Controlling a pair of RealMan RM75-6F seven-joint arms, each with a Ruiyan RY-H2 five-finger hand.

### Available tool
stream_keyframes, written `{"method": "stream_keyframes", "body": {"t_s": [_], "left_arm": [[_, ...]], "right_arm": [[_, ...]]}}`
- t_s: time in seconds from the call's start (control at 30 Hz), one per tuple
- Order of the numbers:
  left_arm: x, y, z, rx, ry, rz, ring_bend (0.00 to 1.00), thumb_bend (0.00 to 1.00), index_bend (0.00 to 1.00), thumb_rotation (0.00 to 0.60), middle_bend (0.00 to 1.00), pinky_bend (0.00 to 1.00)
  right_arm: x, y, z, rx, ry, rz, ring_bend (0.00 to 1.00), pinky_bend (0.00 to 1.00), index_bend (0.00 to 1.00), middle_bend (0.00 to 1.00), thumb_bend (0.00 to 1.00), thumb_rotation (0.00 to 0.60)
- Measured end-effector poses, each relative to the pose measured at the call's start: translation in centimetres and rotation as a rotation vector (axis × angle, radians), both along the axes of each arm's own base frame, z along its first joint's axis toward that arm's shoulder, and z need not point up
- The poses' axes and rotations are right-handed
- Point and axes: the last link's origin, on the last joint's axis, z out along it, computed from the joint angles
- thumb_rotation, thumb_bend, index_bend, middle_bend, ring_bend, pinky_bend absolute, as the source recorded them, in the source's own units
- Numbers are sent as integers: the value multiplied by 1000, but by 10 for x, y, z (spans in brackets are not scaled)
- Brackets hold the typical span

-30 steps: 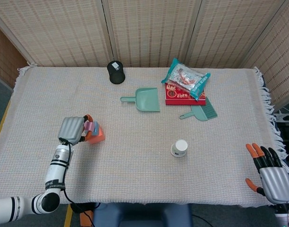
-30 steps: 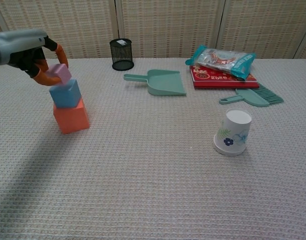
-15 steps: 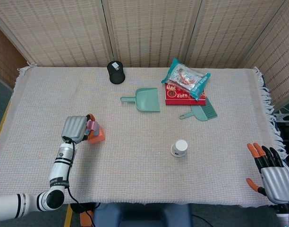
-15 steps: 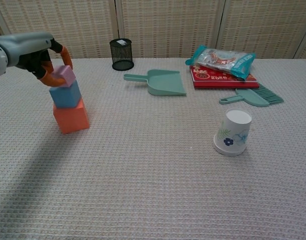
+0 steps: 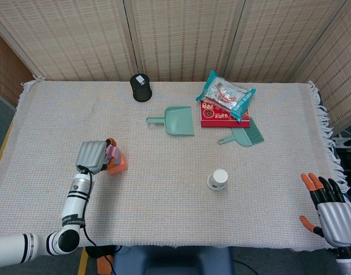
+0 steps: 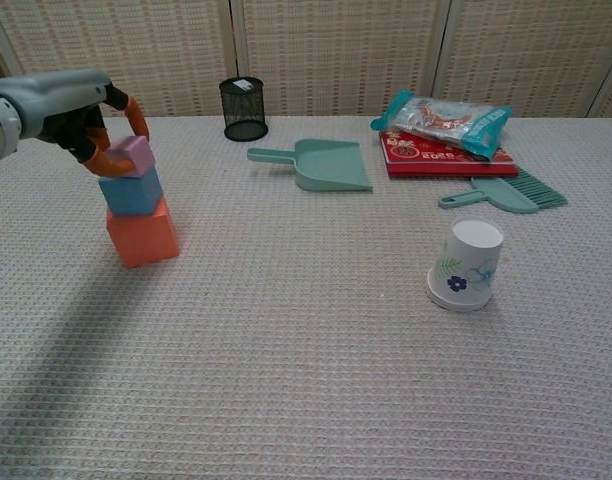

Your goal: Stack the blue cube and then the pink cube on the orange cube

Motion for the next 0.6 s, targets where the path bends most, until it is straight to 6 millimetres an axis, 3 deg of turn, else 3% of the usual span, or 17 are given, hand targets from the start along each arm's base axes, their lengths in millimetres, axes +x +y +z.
{"method": "stream_keyframes", "body": {"t_s": [0.37, 0.6], "left_arm": [[5, -4, 1, -8, -25, -23, 1000, 363, 219, 600, 1000, 1000], [10, -25, 9, -11, -29, -96, 1000, 362, 183, 600, 1000, 1000]], "right_arm": [[0, 1, 1, -4, -1, 1, 0, 0, 0, 0, 107, 600], [1, 1, 1, -5, -2, 4, 0, 0, 0, 0, 107, 600]]}}
